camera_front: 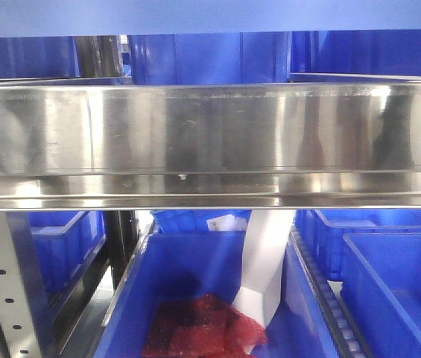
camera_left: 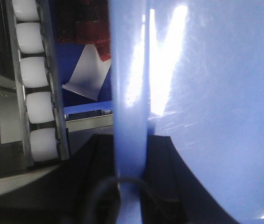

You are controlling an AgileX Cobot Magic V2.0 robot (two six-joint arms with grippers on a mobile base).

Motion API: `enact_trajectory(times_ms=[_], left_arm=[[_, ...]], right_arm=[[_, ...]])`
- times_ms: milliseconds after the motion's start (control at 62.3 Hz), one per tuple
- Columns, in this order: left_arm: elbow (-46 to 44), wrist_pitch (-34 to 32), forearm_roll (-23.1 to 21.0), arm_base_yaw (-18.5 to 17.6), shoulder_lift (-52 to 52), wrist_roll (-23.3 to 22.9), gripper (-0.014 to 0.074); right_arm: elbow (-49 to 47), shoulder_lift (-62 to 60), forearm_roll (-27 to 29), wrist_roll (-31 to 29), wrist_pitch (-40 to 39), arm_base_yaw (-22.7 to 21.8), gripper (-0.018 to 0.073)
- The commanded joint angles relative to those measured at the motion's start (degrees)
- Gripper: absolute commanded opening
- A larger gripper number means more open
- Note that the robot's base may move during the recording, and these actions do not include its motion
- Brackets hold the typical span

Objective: Grab blue tray and place on right shelf
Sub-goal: 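Hold the tray while the base drives up to the steel shelf, then lower the tray with both grippers onto the upper shelf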

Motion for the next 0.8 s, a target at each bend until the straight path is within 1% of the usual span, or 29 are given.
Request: enact_trajectory(times_ms=[0, 96, 160, 225, 305, 369, 481, 577, 706, 786], left_arm=[[-1.8, 4.5, -0.8, -0.3, -1.9, 0.5, -0.0048], [-1.8, 1.9, -0.8, -0.3, -1.9, 0.5, -0.0048], [-1.8, 1.7, -0.8, -0.3, -1.9, 0.7, -0.0048], [-1.8, 0.5, -0.8, -0.3, -1.9, 1.8, -0.0048], [-2.0, -2.2, -0.6, -0.2, -1.8, 4.3, -0.0048], [-2.5, -5.2, -0.4, 0.1, -1.8, 4.4, -0.0048], [-4.4, -10.1, -0.4, 1.7, -0.9, 4.4, -0.0048], [-6.3, -13.0, -0.4, 3.7, 0.8, 4.4, -0.0048], [-8.4, -14.5, -0.7, 6.0, 4.7, 4.4, -0.0048], [-9.3, -14.7, -0.7, 6.2, 7.9, 4.4, -0.0048]], right_arm=[[-1.7, -1.5, -1.3, -1.8, -3.7, 0.1, 0.0056], [-1.7, -1.5, -1.3, -1.8, -4.4, 0.1, 0.0056], [-1.7, -1.5, -1.3, -2.2, -4.4, 0.1, 0.0056], [-1.8, -1.5, -1.2, -4.2, -4.7, 0.1, 0.0056], [-2.7, -1.5, -0.8, -7.1, -5.7, 0.1, 0.0056], [-4.5, -1.1, -0.6, -8.2, -6.2, 0.1, 0.0056], [-9.4, 1.4, -0.7, -8.2, -6.6, 0.0, 0.0056], [-13.6, 4.9, -0.7, -8.2, -6.6, 0.0, 0.0056], [-19.0, 11.4, -0.8, -8.2, -6.6, 0.0, 0.0056], [-21.1, 15.6, -1.5, -8.2, -6.8, 0.0, 0.0056]])
